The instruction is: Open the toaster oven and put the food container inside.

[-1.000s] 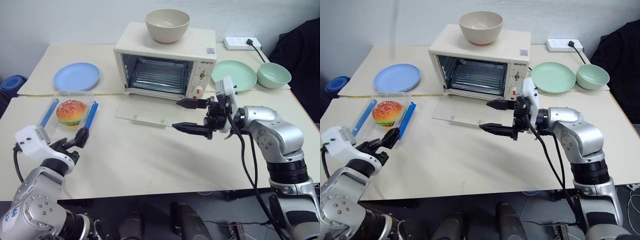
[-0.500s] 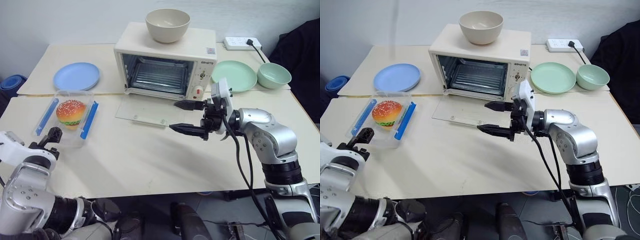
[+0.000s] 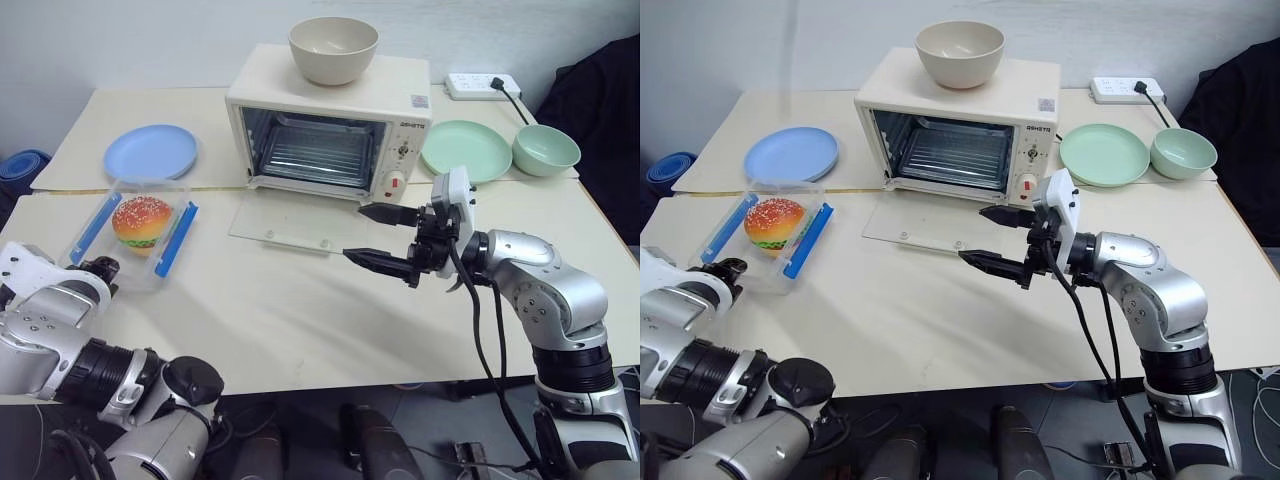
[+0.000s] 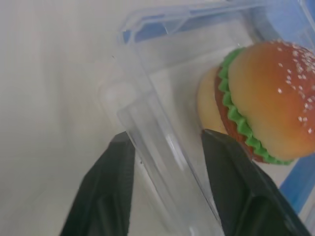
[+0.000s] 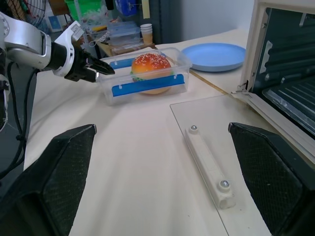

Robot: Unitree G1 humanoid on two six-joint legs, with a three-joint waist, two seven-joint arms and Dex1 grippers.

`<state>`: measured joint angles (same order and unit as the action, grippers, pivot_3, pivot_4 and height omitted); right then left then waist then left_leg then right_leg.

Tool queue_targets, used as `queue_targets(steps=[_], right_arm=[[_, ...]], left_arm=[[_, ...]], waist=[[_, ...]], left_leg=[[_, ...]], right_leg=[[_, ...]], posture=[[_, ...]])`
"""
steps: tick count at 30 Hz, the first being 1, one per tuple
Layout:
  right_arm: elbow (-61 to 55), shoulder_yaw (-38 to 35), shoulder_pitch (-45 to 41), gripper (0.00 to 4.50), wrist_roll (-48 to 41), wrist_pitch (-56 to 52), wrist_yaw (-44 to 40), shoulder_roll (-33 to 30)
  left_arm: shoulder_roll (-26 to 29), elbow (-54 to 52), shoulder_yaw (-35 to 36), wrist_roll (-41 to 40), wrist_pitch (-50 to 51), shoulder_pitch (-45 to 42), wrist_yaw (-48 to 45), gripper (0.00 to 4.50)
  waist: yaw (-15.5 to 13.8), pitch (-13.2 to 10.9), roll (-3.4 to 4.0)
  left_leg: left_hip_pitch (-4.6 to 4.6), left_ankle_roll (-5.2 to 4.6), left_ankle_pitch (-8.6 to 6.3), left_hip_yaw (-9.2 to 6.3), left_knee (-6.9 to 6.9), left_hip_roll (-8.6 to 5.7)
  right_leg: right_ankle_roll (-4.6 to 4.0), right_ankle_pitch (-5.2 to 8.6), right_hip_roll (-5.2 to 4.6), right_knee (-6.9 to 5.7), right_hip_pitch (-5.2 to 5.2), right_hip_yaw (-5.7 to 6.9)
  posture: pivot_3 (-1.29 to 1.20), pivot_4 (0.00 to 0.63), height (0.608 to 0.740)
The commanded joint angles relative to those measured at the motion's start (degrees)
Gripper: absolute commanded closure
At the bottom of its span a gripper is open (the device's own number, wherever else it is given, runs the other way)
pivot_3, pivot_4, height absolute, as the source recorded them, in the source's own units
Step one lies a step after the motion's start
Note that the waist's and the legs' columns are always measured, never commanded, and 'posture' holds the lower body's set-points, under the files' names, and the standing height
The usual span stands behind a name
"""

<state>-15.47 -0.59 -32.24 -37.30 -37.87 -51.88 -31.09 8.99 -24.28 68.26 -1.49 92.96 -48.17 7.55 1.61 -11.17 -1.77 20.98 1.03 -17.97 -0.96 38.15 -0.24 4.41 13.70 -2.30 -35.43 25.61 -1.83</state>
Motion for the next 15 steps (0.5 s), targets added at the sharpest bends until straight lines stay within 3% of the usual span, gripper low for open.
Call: queue_targets(steps=[1, 3, 5, 10, 15], right_arm=[[-2.3, -2.2, -0.2, 0.0, -1.8, -0.1, 0.1, -0.8], [-2.4, -2.6, -0.4, 0.0, -3.2, -1.4, -0.3, -1.5], [-2.7, -3.6, -0.7, 0.0, -6.6, -4.3, -1.6, -2.7], [-3.3, -3.5, -0.6, 0.0, -5.3, -2.6, -2.3, -4.9], [-3.0, -5.2, 0.9, 0.0, -5.4, -2.2, -1.4, -5.7]], left_arm=[[2.1, 0.8, -0.1, 1.2, -0.5, -0.8, 0.6, 3.43], [3.7, 2.4, -1.7, 0.4, -0.5, 0.4, -0.2, 4.03], [6.9, 5.0, -5.3, -2.1, -0.5, 2.8, -2.6, 4.35], [19.3, 11.2, -14.3, -9.0, -0.5, 6.3, -8.6, 4.35], [30.1, 15.1, -26.4, -22.9, -0.5, 7.9, -17.2, 4.35]], waist=[[0.1, 0.0, 0.0], [0.2, 0.0, 0.0], [0.2, 0.0, -0.01], [0.0, 0.0, -0.1], [-0.2, 0.0, -0.11]], left_leg=[[0.0, 0.0, 0.0, 0.01, 0.0, 0.0], [-0.02, 0.02, -0.01, 0.03, -0.02, 0.01], [-0.02, 0.02, -0.01, 0.05, -0.05, 0.02], [0.04, 0.05, 0.0, -0.06, -0.04, 0.02], [0.07, 0.06, 0.01, -0.08, -0.06, 0.0]], right_leg=[[0.0, 0.0, 0.0, 0.0, 0.0, 0.0], [0.0, 0.0, 0.0, 0.0, 0.0, -0.01], [0.0, 0.0, 0.01, -0.01, 0.03, -0.02], [-0.05, 0.03, -0.04, -0.05, 0.09, -0.04], [-0.07, 0.04, -0.14, 0.02, 0.09, -0.1]], posture=[[0.0, 0.15, 0.74], [0.0, 0.15, 0.74], [0.0, 0.15, 0.74], [0.0, 0.15, 0.74], [0.0, 0.15, 0.74]])
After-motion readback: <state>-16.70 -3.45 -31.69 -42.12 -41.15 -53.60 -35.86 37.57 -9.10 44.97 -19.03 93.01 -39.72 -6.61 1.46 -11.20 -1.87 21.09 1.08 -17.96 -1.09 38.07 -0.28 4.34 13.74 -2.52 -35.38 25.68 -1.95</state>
